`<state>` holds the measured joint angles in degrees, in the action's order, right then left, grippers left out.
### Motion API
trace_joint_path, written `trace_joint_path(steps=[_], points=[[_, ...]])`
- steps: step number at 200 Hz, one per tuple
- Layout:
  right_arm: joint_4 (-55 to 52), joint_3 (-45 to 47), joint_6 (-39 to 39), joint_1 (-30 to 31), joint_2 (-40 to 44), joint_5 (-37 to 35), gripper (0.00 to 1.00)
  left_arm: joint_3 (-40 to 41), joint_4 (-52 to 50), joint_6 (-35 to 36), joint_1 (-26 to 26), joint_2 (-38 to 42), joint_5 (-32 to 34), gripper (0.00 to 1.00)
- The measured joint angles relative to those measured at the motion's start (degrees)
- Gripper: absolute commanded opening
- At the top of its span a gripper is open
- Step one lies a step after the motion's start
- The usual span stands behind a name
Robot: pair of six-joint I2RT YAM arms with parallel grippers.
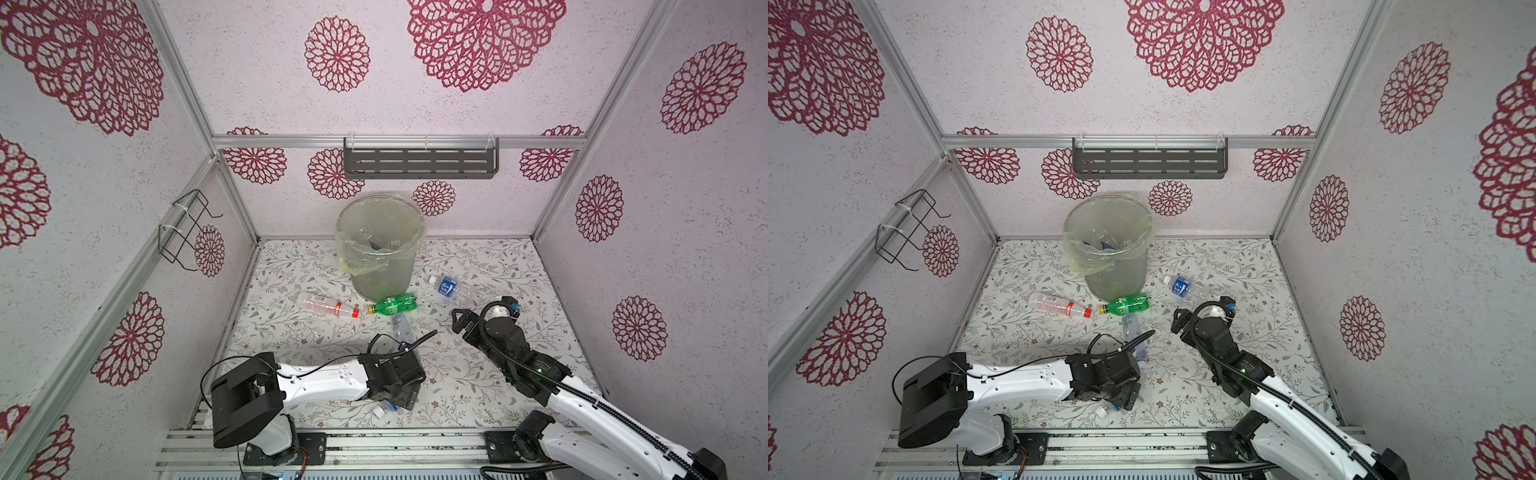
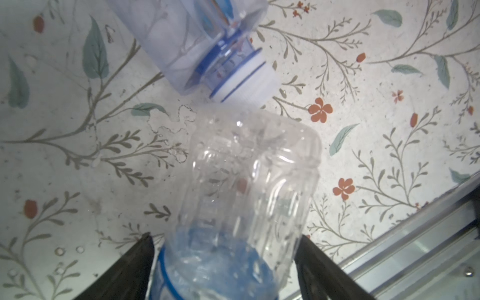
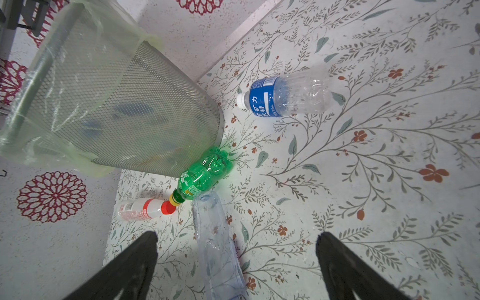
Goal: Throw the plastic bottles in the bin
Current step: Pick up the plastic bottle from the bottom-center of the table.
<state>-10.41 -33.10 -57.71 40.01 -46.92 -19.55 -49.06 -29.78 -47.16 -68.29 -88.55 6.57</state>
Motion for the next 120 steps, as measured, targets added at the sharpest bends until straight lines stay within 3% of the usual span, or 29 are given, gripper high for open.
trace_joint_path(steps=[50,120], points=[[-0.02,1.14,-0.55,0.00,0.15,0.02,0.99,-0.11,0.57,0.42,-1.09,-0.13,0.79,0.59],[-0.17,2.80,-0.98,0.00,2.36,0.02,0.99,-0.31,0.35,0.31,-2.58,-0.04,1.75,0.56]])
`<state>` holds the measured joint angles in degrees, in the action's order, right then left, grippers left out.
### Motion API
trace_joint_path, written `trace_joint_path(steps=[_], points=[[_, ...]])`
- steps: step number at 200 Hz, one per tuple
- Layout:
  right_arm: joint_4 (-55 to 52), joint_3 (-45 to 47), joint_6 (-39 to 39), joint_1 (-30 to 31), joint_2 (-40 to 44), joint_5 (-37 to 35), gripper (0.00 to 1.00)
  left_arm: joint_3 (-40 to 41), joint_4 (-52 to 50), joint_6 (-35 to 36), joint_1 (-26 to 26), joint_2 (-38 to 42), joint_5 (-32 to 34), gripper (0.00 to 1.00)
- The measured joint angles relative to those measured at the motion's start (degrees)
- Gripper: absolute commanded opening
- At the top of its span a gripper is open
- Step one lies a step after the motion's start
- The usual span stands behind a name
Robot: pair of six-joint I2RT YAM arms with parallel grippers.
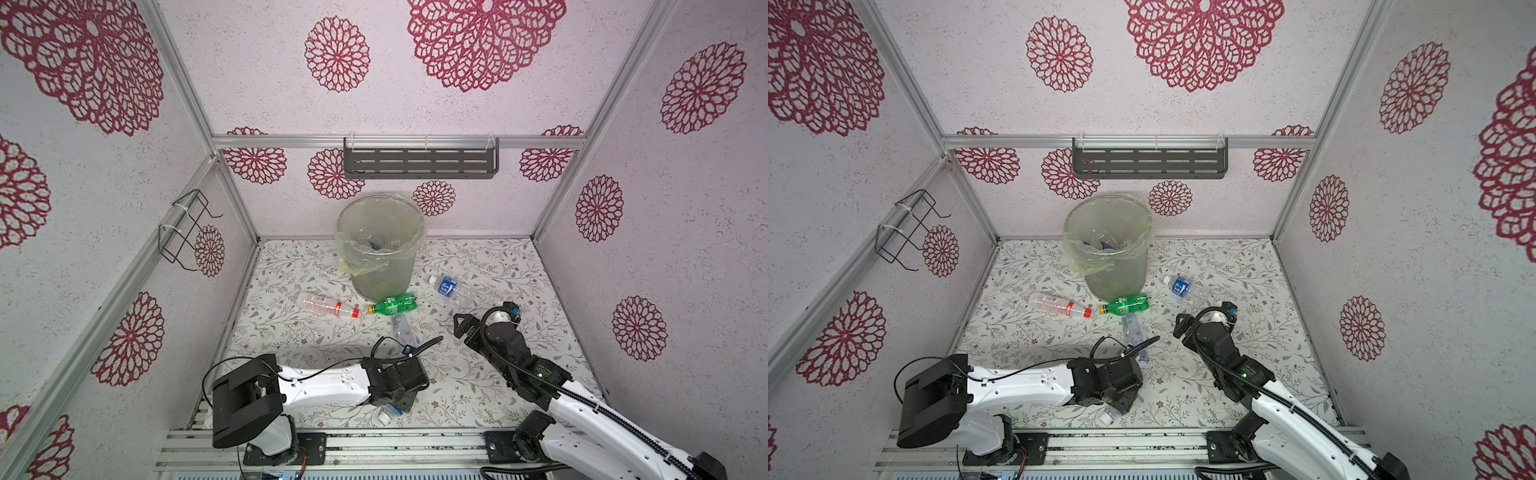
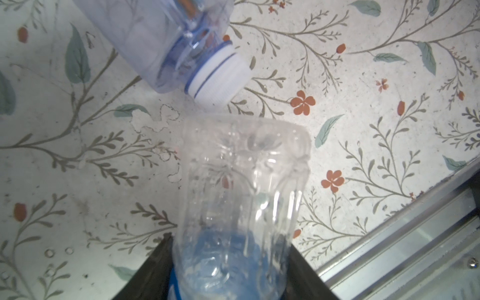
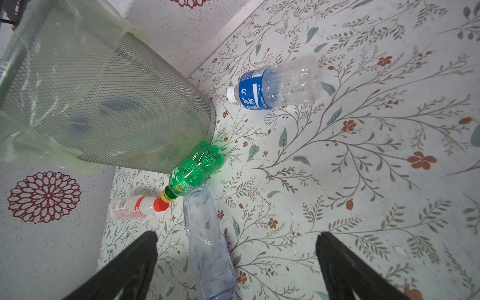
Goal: Throw the plastic bottles in the bin
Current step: Pick up the plastic bottle from the bottom-center of the table.
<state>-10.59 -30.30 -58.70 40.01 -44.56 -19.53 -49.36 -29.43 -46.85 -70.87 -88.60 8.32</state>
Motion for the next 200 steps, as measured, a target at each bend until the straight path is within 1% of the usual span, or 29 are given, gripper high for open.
trace_joint_path(steps=[26,109,145,200], points=[[0.00,0.28,-0.11,0.00,1.18,0.00,0.99,0.00,-0.02,-0.61,-0.02,1.05,-0.17,0.56],[-0.61,3.58,-1.44,0.00,4.63,0.02,0.99,-0.33,0.26,-1.44,0.68,9.84,-0.70,0.55],[-0.79,4.50,-1.53,0.00,4.44,0.26,0.99,-0.33,0.87,-1.55,3.34,13.31,-1.49,0.54],[-0.50,4.55,-1.51,0.00,1.11,1.05,0.99,-2.10,0.98,-0.07,8.15,16.37,-3.10,0.55]])
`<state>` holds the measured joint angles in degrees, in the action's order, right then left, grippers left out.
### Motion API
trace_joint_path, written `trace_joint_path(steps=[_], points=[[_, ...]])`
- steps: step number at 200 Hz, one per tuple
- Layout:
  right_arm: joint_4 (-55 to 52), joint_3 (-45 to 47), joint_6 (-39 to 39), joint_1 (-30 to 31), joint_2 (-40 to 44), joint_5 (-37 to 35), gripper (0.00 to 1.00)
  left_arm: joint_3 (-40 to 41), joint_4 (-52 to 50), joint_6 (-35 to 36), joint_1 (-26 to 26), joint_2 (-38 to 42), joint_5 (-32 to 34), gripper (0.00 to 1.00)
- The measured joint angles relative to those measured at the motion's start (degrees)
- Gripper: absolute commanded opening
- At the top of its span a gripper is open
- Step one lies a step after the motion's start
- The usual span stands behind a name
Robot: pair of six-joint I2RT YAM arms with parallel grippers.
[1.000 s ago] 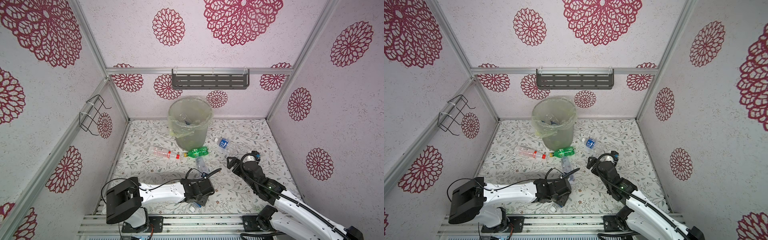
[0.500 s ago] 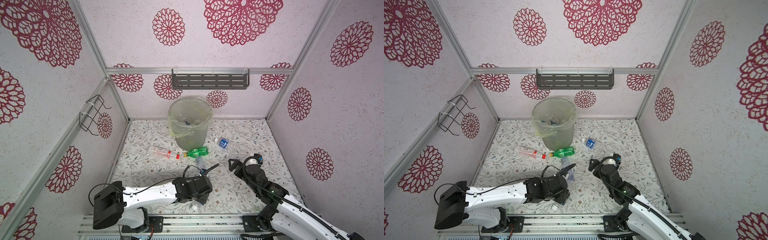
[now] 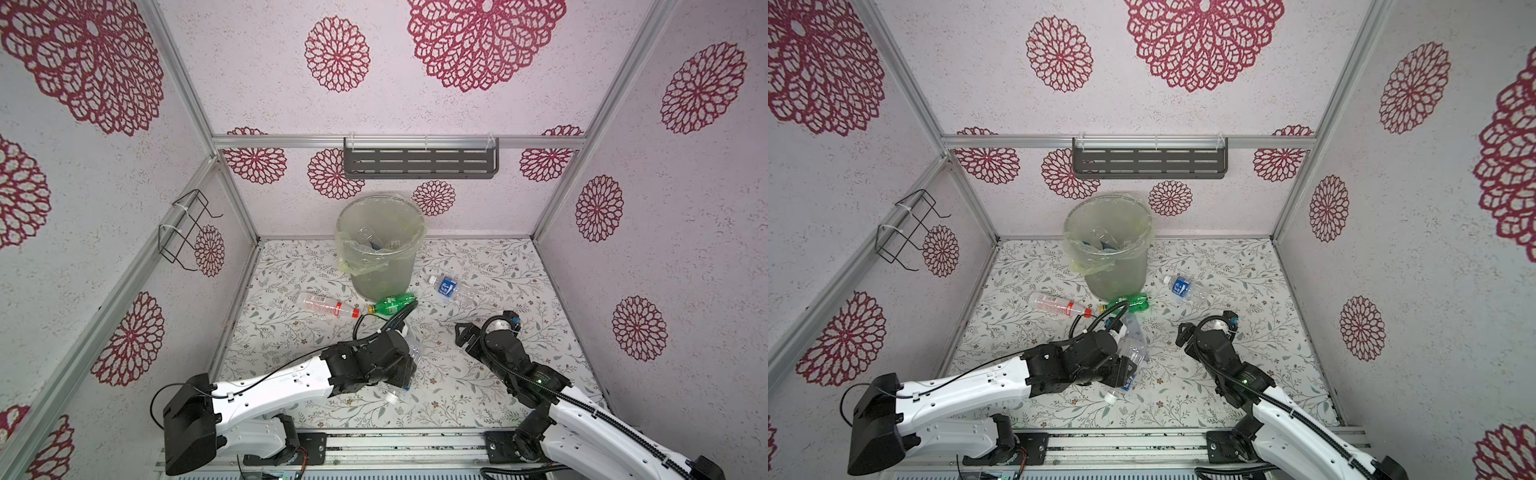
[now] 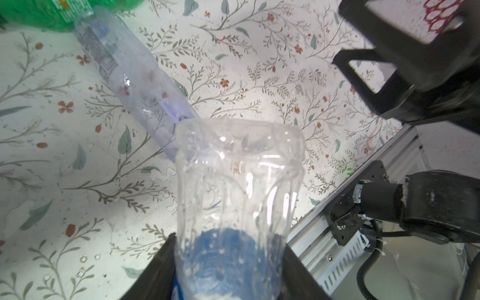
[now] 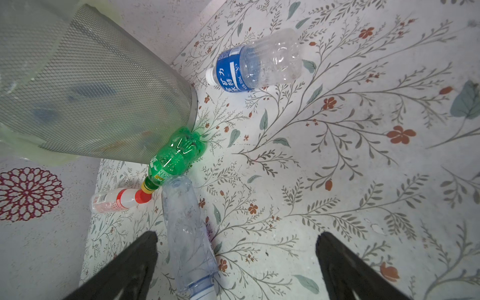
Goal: Throw the plastic bottles in the bin
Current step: Pick up the plastic bottle from the bottom-center of the table.
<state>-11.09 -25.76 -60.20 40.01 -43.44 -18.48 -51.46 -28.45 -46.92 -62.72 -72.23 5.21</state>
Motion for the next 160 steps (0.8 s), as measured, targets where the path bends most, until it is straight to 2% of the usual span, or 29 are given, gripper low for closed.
trace_joint_path(steps=[60,160], points=[[2.93,0.02,0.00,0.00,-5.01,2.01,0.99,-1.09,0.96,1.22,4.98,3.45,-0.39,0.55],[5.66,-1.64,1.27,0.00,-13.18,4.00,0.99,-3.67,1.03,2.34,10.47,4.35,-0.44,0.56]])
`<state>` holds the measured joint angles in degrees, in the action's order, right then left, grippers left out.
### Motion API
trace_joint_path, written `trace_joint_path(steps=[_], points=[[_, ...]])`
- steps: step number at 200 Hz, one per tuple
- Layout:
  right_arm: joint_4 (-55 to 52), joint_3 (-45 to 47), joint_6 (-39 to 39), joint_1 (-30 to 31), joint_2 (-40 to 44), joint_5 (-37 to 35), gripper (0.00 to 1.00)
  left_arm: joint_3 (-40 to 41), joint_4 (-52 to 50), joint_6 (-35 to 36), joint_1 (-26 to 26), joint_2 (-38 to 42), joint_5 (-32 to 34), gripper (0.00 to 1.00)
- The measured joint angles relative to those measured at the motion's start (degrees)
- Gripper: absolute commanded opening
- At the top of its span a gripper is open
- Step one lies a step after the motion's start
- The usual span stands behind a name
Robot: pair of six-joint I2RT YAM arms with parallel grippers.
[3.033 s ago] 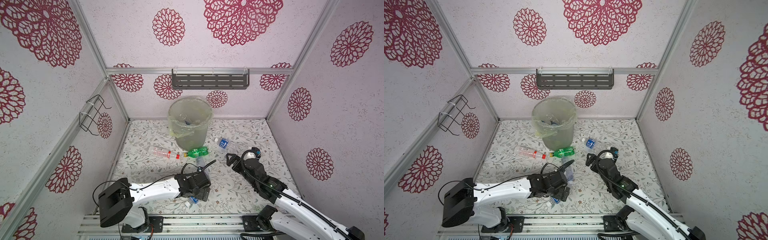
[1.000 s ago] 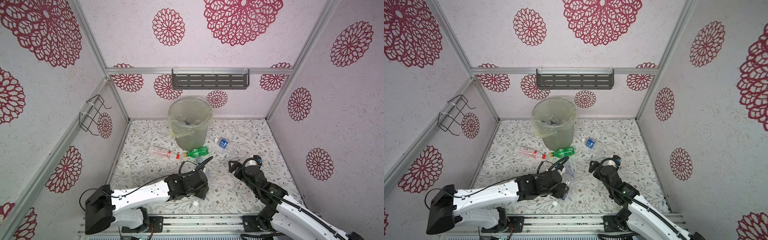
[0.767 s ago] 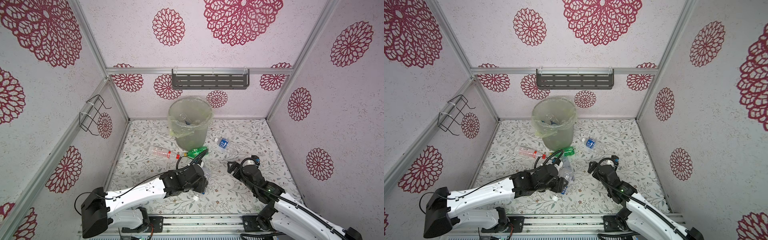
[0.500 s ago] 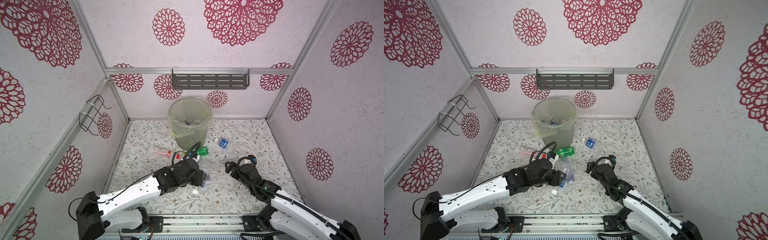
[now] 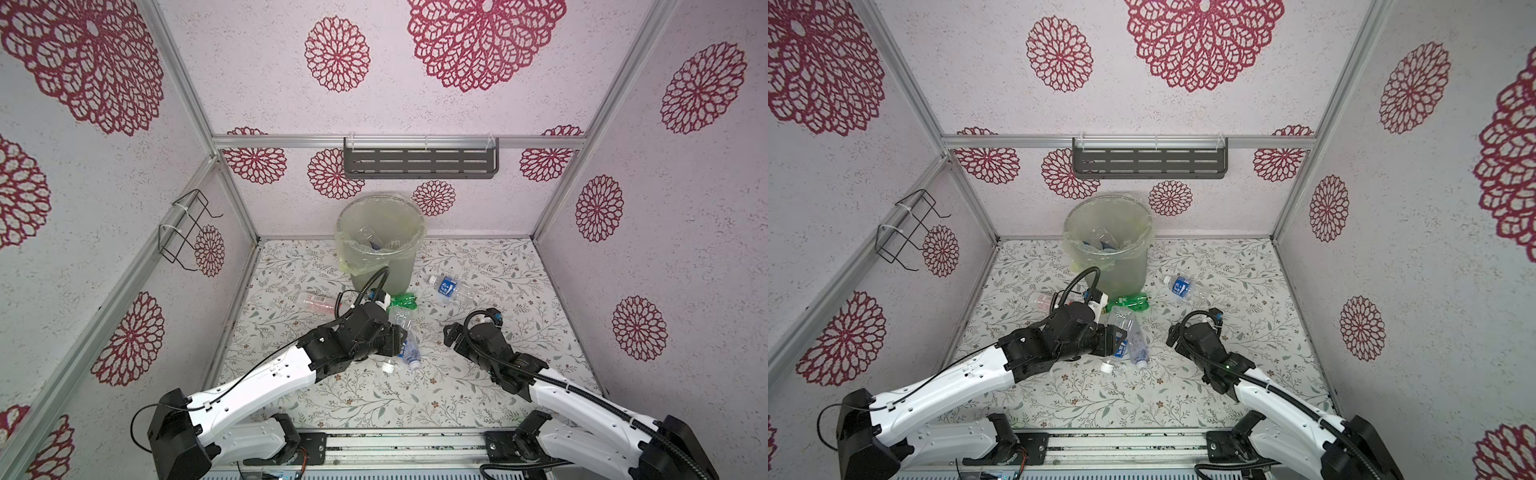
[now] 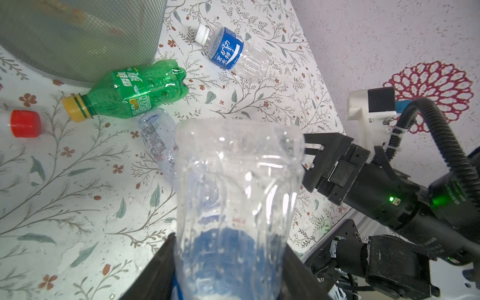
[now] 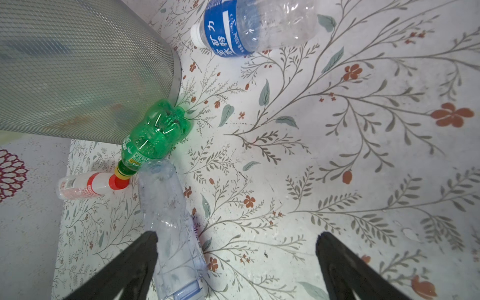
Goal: Throw the plastic bottles in the bin
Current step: Pick up the plastic bottle from the bottom-center of the table, then throw the plastic bottle into the trash bin.
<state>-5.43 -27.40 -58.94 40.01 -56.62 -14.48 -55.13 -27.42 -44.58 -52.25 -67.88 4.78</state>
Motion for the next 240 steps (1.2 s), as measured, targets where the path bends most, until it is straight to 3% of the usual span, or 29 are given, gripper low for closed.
trace_joint_path(steps=[61,136,240], points=[[1.38,-5.01,2.49,0.00,-6.71,1.55,0.99,-0.59,-1.51,0.28,3.26,3.56,0.72,0.55],[4.59,-7.65,2.93,0.00,-16.09,6.08,0.99,-9.66,-5.60,2.67,7.15,5.18,1.99,0.55],[5.40,-8.37,2.95,0.00,-17.66,8.92,0.99,-19.52,-8.59,6.23,15.47,8.92,7.02,0.56]])
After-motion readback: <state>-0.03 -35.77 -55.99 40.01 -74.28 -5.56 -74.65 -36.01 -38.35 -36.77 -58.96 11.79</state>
